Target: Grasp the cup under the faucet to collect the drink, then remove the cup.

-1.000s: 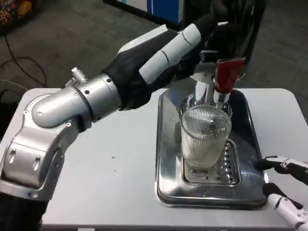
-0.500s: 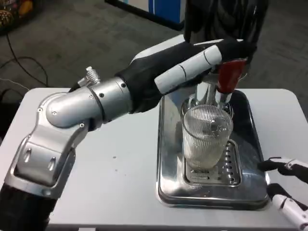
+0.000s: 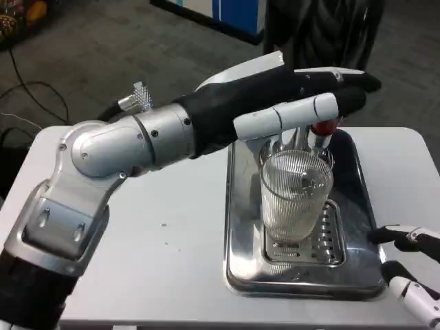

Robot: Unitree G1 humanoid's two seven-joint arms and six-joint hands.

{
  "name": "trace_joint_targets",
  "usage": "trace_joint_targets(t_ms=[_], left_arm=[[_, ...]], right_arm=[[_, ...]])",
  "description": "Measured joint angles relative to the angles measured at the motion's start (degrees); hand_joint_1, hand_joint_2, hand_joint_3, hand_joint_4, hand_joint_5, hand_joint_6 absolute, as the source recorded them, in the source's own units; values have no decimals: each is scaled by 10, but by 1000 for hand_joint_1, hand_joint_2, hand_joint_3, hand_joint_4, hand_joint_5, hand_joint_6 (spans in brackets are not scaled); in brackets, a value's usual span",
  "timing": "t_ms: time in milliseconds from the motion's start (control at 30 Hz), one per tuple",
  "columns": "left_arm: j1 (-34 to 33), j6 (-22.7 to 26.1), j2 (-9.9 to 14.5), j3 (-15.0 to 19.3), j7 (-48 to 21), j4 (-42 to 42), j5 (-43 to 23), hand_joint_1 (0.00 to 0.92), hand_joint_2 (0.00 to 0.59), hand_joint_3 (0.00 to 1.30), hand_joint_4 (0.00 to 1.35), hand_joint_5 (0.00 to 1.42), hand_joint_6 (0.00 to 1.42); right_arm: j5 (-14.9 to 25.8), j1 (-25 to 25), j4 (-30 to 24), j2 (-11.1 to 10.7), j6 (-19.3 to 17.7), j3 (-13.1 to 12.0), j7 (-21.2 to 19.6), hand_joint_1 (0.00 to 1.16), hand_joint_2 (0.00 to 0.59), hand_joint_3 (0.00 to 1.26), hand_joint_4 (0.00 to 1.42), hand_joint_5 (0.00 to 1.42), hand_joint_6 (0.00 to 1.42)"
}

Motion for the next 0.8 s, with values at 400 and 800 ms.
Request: trace_joint_targets(t_ms=[400, 800], left_arm=[[-8, -34, 22, -22, -5, -1, 32, 0, 109, 166, 75, 162, 172], [-19, -69, 38, -42, -6, 0, 72, 0, 117, 158, 61, 151, 172]], right_arm=[[75, -25, 5, -2, 45, -7, 18, 351, 415, 187, 119, 173, 54], [135, -56, 22, -6, 65, 0, 26, 388, 382, 127, 87, 173, 101]])
